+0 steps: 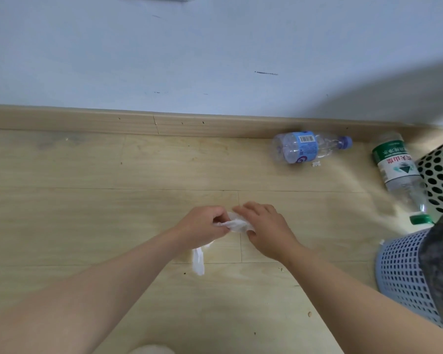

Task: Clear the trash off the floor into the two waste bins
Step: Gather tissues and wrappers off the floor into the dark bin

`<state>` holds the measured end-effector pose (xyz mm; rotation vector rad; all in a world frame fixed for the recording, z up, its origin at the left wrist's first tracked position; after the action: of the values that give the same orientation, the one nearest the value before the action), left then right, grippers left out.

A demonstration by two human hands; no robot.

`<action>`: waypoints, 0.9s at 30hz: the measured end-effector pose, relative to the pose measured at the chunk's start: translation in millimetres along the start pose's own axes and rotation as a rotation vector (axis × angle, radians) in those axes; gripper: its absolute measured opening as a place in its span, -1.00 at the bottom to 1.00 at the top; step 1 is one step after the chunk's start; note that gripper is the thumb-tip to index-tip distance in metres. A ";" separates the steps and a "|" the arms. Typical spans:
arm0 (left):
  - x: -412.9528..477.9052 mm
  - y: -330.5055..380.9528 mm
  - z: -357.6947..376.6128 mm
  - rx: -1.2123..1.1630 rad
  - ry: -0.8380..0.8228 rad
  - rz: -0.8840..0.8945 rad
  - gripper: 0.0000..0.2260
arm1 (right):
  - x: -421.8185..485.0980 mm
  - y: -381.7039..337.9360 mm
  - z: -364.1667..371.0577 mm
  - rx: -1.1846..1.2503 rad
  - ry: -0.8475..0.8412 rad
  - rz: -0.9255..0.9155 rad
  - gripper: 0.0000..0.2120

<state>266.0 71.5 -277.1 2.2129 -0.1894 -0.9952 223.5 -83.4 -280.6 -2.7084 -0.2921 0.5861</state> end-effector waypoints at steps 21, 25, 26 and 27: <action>-57.2 203.6 -17.6 -0.082 0.300 0.374 -0.79 | -107.0 17.9 -155.2 0.535 0.619 0.250 -0.75; -75.7 265.4 10.3 0.045 0.211 0.489 -0.81 | -157.3 37.7 -194.3 0.488 0.725 0.202 -0.76; -78.7 280.0 19.9 0.057 0.189 0.523 -0.82 | -170.7 45.1 -203.0 0.479 0.739 0.211 -0.81; -82.1 298.0 33.2 0.064 0.166 0.553 -0.84 | -189.6 55.2 -211.6 0.486 0.765 0.225 -0.86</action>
<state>227.6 -137.5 -50.1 2.1086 -0.7186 -0.5048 152.5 -247.7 -53.2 -2.2804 0.3175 -0.3159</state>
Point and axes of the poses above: each hand's wrist, its own x-axis towards the middle knuckle, its own z-axis out of the palm, y = z × x, the point moved 2 cm from there along x, towards the middle knuckle, and after that the axes turned 10 degrees about -z, right-handed, at the moved point
